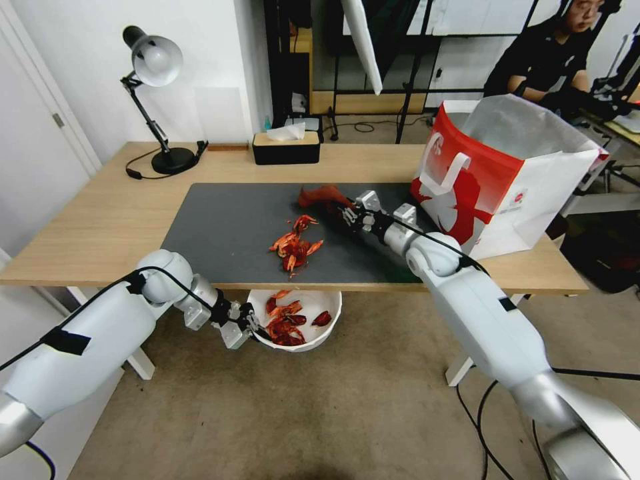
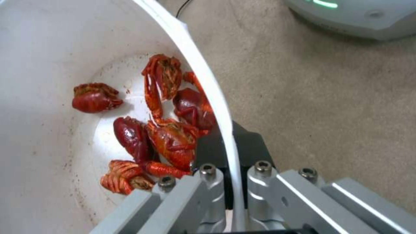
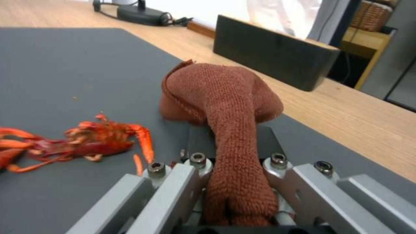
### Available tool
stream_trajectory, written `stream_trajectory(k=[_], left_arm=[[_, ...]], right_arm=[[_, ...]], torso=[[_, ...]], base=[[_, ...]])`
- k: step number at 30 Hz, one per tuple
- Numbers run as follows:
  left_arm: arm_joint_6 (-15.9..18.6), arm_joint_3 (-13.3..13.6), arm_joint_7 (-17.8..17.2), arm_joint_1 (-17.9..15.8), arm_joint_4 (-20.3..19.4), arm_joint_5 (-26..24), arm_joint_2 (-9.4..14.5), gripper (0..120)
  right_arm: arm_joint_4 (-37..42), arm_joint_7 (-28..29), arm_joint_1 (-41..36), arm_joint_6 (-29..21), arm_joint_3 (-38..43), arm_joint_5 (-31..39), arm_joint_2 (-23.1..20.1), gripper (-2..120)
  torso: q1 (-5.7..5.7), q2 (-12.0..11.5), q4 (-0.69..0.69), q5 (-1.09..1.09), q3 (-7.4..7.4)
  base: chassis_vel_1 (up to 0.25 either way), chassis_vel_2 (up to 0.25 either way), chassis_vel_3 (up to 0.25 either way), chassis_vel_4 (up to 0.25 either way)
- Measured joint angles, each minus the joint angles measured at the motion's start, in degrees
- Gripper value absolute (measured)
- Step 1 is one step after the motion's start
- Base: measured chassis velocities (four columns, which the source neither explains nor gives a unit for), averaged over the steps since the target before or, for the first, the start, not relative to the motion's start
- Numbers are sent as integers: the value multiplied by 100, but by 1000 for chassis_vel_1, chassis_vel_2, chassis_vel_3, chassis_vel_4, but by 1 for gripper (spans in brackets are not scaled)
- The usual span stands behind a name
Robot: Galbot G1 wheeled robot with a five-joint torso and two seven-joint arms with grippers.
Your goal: Sweep shrimp from table into container with towel, then put container into takeout bag.
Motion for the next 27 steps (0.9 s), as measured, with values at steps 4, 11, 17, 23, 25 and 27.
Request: stream_trajectory(k=[4, 11, 17, 23, 25, 27], left_arm=[[-8, -52, 4, 63, 0, 0, 19, 0], [-25, -67, 4, 76, 6, -3, 26, 0], [-26, -66, 4, 75, 6, -5, 24, 0], [-30, -69, 0, 83, 5, -9, 27, 0], [-37, -88, -3, 105, 4, -10, 36, 0], [-39, -94, -3, 114, 4, -10, 39, 0]], right_arm=[[-483, -348, 301, 75, -57, -88, 133, 7], [-1134, -1279, 702, 318, -109, -180, 219, 7], [-1220, -1497, 782, 330, -112, -180, 248, 7], [-1344, -1925, 875, 330, -88, -199, 302, 7], [-1397, -2170, 897, 327, -66, -262, 327, 7], [-1413, -2248, 897, 326, -55, -291, 336, 7]], torso=[[0, 0, 0, 0, 0], [0, 0, -1, 0, 0], [-1, 0, -1, 0, 0], [-2, 0, 0, 0, -1], [-1, 0, -1, 0, -1], [-1, 0, -1, 1, -1]], base=[[0, 0, 0, 0], [0, 0, 0, 0], [0, 0, 0, 0], [0, 0, 0, 0], [0, 0, 0, 0], [0, 0, 0, 0]])
